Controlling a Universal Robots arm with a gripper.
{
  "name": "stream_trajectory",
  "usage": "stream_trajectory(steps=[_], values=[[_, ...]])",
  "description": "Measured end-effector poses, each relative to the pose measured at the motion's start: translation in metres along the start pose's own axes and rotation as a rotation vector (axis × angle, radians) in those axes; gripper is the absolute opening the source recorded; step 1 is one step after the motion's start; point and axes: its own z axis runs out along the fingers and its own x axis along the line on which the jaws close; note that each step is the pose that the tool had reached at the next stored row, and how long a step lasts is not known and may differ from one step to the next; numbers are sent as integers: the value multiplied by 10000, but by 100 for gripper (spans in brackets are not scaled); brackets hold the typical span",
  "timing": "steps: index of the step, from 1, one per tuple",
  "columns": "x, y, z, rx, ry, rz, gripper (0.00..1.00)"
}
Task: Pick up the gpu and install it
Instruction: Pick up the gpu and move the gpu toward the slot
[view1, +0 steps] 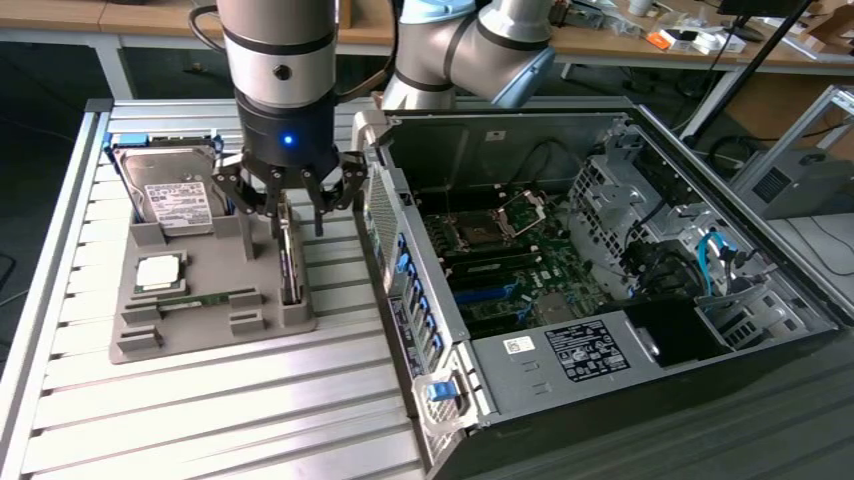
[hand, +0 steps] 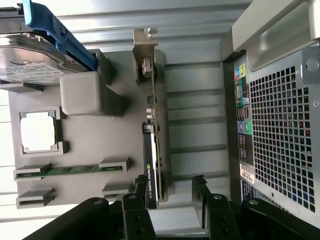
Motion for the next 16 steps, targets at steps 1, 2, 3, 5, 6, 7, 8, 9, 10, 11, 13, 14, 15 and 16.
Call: stream_trajectory(steps=[1, 2, 3, 5, 6, 7, 8, 9, 10, 11, 13, 14, 15, 16], values=[[1, 9, 5, 0, -1, 0, 48], [2, 17, 9, 0, -1, 0, 48], [2, 24, 14, 1, -1, 0, 48], [4, 35, 22, 0, -2, 1, 48], [4, 38, 28, -1, -2, 0, 48], [3, 39, 30, 1, 0, -1, 48], [3, 39, 34, 1, 0, -2, 48], [4, 40, 37, 1, 0, -1, 48], [5, 40, 43, 1, 1, 0, 48], [5, 40, 47, 1, 0, 0, 48], [6, 40, 56, 1, 0, 0, 48], [6, 40, 60, 1, 0, 0, 48], [6, 40, 64, 0, 0, 0, 48], [6, 40, 68, 1, 0, 0, 48]])
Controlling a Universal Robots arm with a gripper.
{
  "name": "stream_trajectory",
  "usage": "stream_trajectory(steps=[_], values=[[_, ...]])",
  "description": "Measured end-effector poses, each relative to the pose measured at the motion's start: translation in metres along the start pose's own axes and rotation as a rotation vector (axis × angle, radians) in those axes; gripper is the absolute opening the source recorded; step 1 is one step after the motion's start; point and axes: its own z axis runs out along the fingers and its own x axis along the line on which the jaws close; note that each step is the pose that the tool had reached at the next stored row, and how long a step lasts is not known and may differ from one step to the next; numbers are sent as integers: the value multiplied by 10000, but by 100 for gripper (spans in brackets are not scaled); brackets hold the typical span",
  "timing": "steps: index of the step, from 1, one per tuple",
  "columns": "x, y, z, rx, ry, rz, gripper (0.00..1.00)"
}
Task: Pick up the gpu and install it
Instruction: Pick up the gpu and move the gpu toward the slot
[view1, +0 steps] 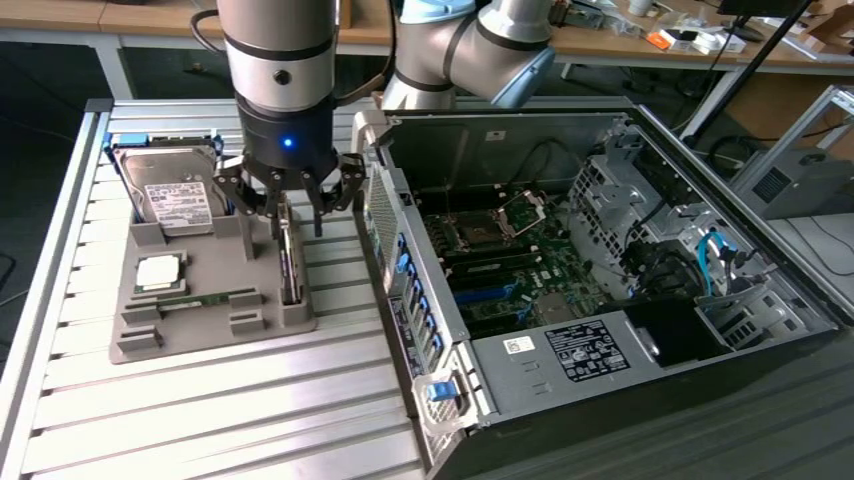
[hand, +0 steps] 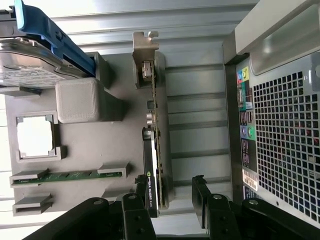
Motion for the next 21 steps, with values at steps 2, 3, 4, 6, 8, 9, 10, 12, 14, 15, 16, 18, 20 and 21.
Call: stream_trajectory(steps=[2, 3, 4, 6, 8, 9, 10, 12, 14, 15, 16, 18, 20, 21], values=[[1, 0, 8, 1, 1, 1, 48], [1, 0, 11, 1, 0, 0, 48], [0, 0, 15, 0, -1, 0, 48], [1, 1, 23, 0, 0, 0, 48], [1, 1, 31, 0, 0, 0, 48], [1, 2, 35, 0, 0, 0, 48], [2, 2, 42, 1, 0, 0, 48], [2, 3, 50, 1, -1, 0, 48], [2, 4, 60, 0, -1, 0, 48], [3, 5, 66, 2, -1, 0, 48], [2, 5, 70, 2, -1, 0, 48], [3, 5, 80, 2, -1, 0, 48], [3, 6, 89, 4, 0, 0, 48], [4, 6, 94, 4, 0, 0, 48]])
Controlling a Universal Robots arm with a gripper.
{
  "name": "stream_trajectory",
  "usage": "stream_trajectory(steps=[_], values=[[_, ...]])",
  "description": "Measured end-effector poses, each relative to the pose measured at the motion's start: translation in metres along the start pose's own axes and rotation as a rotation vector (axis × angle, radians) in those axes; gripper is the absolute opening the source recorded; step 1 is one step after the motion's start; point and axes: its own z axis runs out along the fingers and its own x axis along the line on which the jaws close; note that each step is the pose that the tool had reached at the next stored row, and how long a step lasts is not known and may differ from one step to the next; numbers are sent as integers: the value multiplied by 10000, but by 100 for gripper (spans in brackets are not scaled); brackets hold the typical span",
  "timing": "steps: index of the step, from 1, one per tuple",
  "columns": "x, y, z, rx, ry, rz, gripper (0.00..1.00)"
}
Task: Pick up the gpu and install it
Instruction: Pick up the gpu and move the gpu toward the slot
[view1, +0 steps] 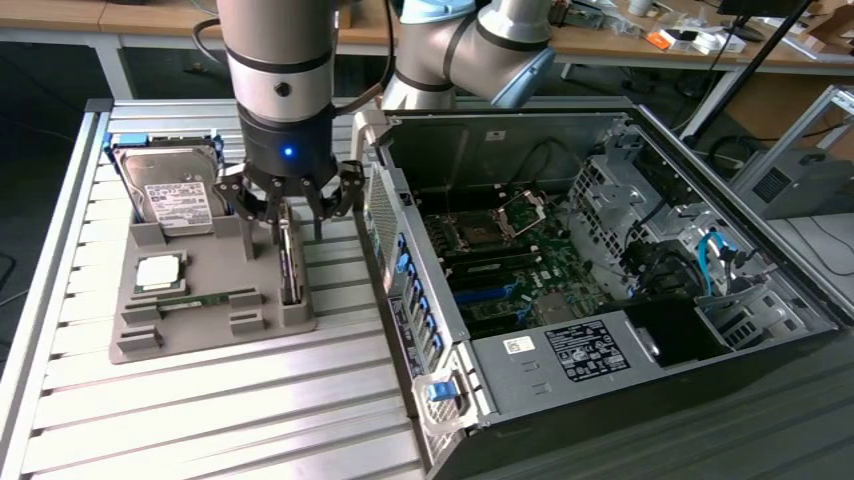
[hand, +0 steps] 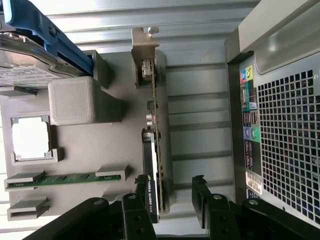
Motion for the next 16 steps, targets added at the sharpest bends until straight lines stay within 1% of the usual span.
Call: stream_trajectory(steps=[16], values=[[2, -3, 91, 4, -1, 0, 48]])
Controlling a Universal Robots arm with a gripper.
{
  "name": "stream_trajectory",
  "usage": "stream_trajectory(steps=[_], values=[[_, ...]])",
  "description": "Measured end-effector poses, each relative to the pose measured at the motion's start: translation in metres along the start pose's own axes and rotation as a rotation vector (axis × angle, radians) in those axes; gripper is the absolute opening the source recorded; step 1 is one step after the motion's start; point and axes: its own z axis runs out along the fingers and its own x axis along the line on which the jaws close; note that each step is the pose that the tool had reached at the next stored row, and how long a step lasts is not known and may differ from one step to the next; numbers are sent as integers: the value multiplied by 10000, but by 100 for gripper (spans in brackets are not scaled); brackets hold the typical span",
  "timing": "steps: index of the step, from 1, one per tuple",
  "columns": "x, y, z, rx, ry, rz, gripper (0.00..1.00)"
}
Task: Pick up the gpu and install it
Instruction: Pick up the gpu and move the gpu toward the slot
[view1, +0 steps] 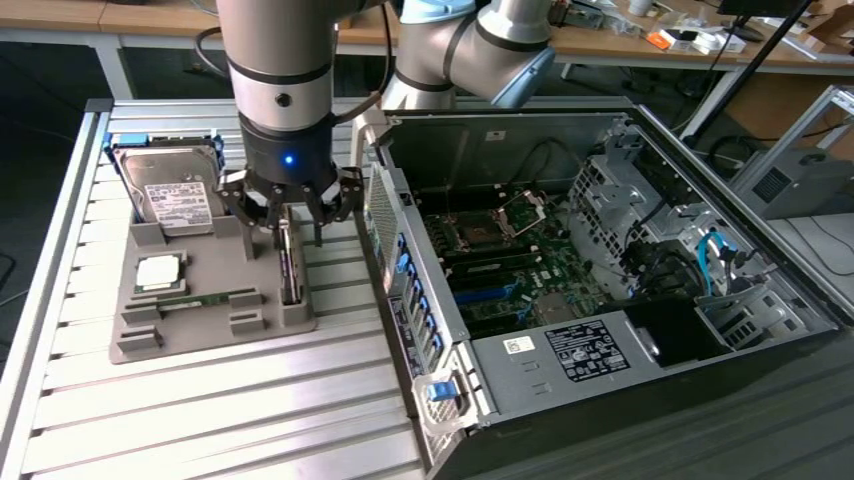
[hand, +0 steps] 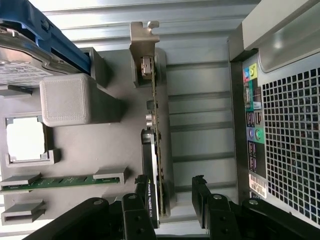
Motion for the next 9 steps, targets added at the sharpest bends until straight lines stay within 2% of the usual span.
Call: stream_trajectory(steps=[9], values=[[2, -2, 61, 0, 0, 1, 48]])
